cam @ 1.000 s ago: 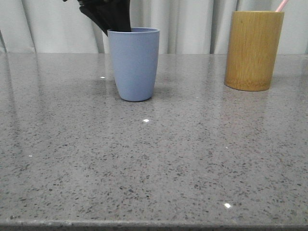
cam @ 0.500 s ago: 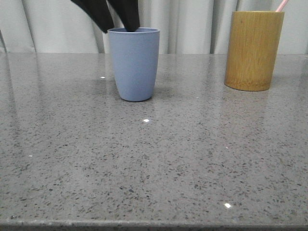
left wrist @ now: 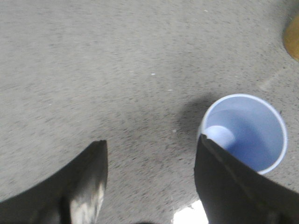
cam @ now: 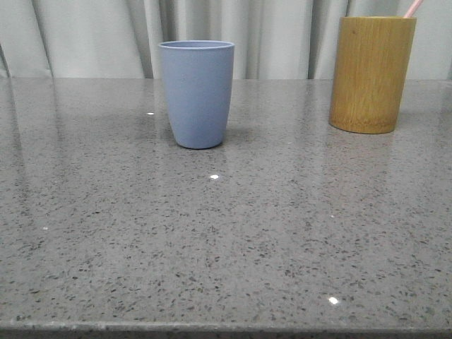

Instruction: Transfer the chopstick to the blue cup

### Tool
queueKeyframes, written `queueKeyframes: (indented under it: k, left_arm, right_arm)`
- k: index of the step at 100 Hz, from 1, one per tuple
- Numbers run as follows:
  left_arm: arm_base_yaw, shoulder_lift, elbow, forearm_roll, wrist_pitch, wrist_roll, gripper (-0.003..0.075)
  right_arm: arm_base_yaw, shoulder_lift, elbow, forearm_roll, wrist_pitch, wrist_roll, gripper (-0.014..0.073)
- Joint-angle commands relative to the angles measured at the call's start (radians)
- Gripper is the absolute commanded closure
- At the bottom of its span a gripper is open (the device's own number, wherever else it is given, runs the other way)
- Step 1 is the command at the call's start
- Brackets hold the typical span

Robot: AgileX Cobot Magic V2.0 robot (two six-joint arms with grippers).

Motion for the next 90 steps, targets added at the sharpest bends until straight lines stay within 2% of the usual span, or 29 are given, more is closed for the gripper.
queueKeyframes:
  k: [1,33,55,74,90]
  left_arm:
    - [0.036,-0.119,0.038,0.007,-0.071,-0.013,0.0310]
    - [0.207,-0.501,0.559,0.009,-0.259,-0.013,0.0310]
    - [0.281,-0.766,0.896,0.000,-0.351,-0.026,0.0310]
    - [0.321,-0.967,1.107,0.000,-0.378,-0.067,0.0310]
    - [0.323,-1.085,1.190,0.000,-0.398,-0.067,0.0310]
  right_arm:
    - [-0.005,0.007,-0.035,-0.013,-0.073,-0.004,0.0001]
    - [-0.005,0.007,-0.035,-0.013,-0.073,-0.004,0.0001]
    - [-0.005,0.007,-0.035,-0.013,-0.072,-0.004,0.0001]
    - [-0.005,0.007,-0.035,-0.013,-0.070,-0.004,0.0001]
    - [-0.005,0.016,-0.035,-0.013,-0.124,-0.004,0.0001]
